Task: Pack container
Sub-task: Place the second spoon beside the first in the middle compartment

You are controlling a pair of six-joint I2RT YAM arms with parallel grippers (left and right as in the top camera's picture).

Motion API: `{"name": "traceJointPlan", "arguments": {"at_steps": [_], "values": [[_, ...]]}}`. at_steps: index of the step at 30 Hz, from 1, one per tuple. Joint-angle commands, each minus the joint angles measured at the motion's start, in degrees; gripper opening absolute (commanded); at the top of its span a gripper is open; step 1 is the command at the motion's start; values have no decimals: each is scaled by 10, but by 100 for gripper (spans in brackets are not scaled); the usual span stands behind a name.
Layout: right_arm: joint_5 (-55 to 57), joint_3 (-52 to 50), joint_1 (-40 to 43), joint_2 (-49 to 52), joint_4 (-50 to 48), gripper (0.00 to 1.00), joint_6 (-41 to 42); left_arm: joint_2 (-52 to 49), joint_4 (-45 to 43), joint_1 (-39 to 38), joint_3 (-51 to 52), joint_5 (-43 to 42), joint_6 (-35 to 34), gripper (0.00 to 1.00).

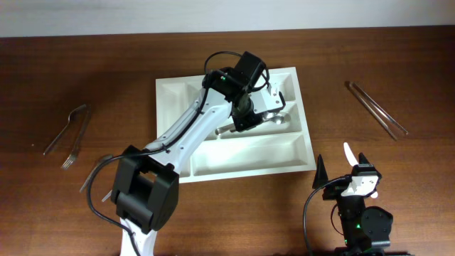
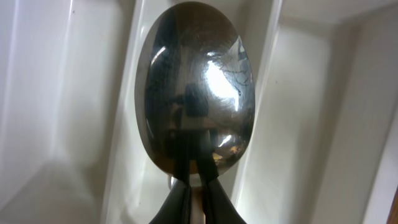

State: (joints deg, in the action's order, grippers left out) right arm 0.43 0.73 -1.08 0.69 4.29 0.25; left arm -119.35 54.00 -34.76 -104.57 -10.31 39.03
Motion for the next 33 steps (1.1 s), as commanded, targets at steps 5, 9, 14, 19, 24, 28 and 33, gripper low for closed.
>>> {"name": "traceJointPlan", "arguments": {"at_steps": [5,9,14,19,24,28,33], "values": [[7,-4,5,-4,2,99,7,12,-51,-1,5,-24,40,2],[7,-4,5,-4,2,99,7,-10,-60,-1,5,-27,40,2],[7,-4,5,-4,2,99,7,-48,-60,-1,5,-51,44,2],[7,-4,5,-4,2,99,7,-51,-64,-1,1,-50,43,40],[7,-4,5,-4,2,99,7,-39,-26,14,-51,-49,26,91],[7,-4,5,-4,2,99,7,-7,49,60,-125,-29,6,99],[7,-4,5,-4,2,99,7,45,155,146,-216,-22,-9,99]]}}
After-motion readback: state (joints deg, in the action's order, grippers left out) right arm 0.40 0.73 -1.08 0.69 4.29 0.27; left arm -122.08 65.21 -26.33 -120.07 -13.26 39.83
